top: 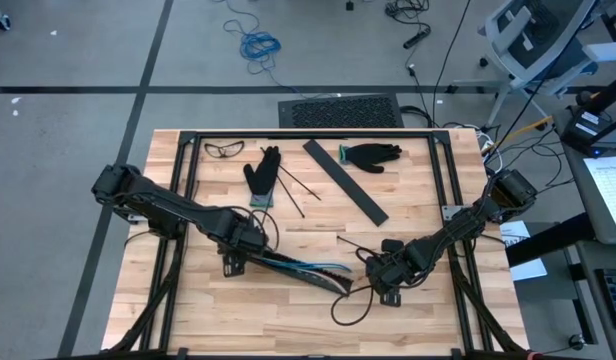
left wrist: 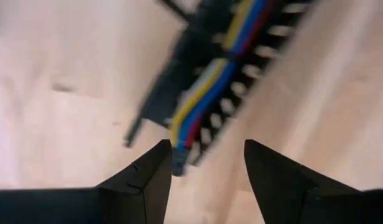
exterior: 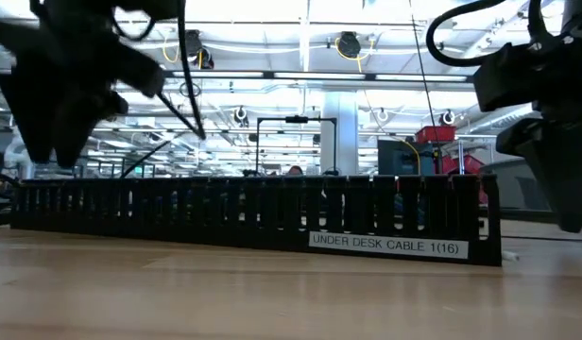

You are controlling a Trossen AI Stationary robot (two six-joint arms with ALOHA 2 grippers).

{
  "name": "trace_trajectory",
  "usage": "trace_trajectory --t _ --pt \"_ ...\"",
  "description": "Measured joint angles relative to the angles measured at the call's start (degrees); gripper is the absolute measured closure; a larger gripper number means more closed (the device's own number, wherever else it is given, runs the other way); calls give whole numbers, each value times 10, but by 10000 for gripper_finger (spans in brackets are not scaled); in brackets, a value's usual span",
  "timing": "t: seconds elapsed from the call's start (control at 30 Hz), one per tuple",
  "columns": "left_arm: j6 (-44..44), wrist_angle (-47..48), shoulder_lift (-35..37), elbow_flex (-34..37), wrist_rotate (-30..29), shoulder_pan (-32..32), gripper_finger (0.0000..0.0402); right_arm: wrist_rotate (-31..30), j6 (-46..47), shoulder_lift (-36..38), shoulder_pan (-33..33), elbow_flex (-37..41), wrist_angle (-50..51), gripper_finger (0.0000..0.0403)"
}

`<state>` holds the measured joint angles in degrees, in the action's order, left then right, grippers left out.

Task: Ziptie cables
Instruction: Put the ziptied cables in the black cable duct

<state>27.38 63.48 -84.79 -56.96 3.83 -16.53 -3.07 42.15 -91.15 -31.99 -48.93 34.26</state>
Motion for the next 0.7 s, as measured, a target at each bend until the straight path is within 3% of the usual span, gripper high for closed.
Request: trace_trajectory --t 0.2,0.37,0.53,0.7 --pt "-45 -49 19 -57 33 -2 205 -26 7 0 0 0 -3 213" --pt "-87 -221 46 -74 -33 -5 205 -77 43 0 0 0 -83 213" --pt "-82 -233 52 -60 -63 -12 205 -163 89 0 4 -1 -202 213" --pt "-38 -233 87 -4 -68 -51 205 -220 114 0 31 -1 -221 213"
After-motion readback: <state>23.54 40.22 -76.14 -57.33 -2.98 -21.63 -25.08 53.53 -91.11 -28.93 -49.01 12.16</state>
